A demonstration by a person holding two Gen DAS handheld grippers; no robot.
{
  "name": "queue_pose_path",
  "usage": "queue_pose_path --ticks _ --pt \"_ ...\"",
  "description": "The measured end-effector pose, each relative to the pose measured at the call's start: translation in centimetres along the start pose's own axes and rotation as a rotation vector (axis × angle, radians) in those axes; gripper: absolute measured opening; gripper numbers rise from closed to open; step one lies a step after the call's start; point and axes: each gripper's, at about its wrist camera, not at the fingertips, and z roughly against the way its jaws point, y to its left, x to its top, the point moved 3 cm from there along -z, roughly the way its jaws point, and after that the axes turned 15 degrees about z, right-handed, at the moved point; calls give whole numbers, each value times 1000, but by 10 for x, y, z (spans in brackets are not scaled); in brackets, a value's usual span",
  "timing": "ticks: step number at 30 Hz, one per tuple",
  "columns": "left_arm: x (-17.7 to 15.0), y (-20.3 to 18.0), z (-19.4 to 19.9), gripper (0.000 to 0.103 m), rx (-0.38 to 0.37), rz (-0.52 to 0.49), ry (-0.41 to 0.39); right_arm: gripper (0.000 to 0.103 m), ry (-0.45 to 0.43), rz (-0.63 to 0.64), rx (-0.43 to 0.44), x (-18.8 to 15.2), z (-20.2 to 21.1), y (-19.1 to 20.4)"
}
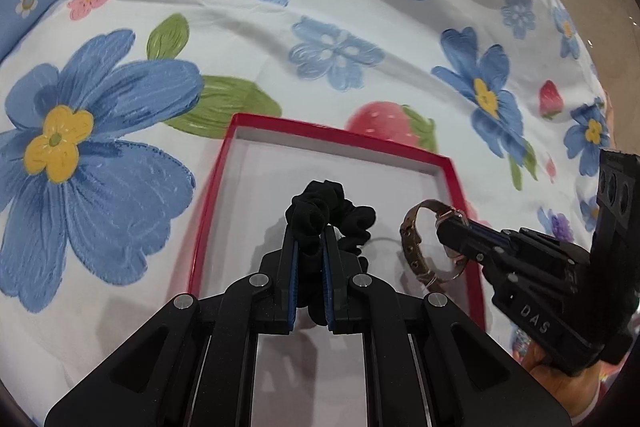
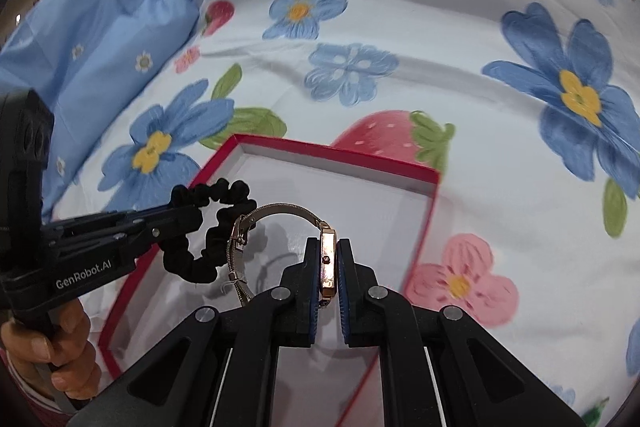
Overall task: Organize jewelry
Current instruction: 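Carry both items over the red tray and open both tools to drop them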
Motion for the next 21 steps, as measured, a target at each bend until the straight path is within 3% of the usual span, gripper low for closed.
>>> queue_pose_path --ticks 14,21 --pt "0 12 -29 11 69 6 33 9 104 85 -43 -4 -42 5" --pt "1 10 -26 30 96 -1 25 16 90 59 -15 -4 -42 3"
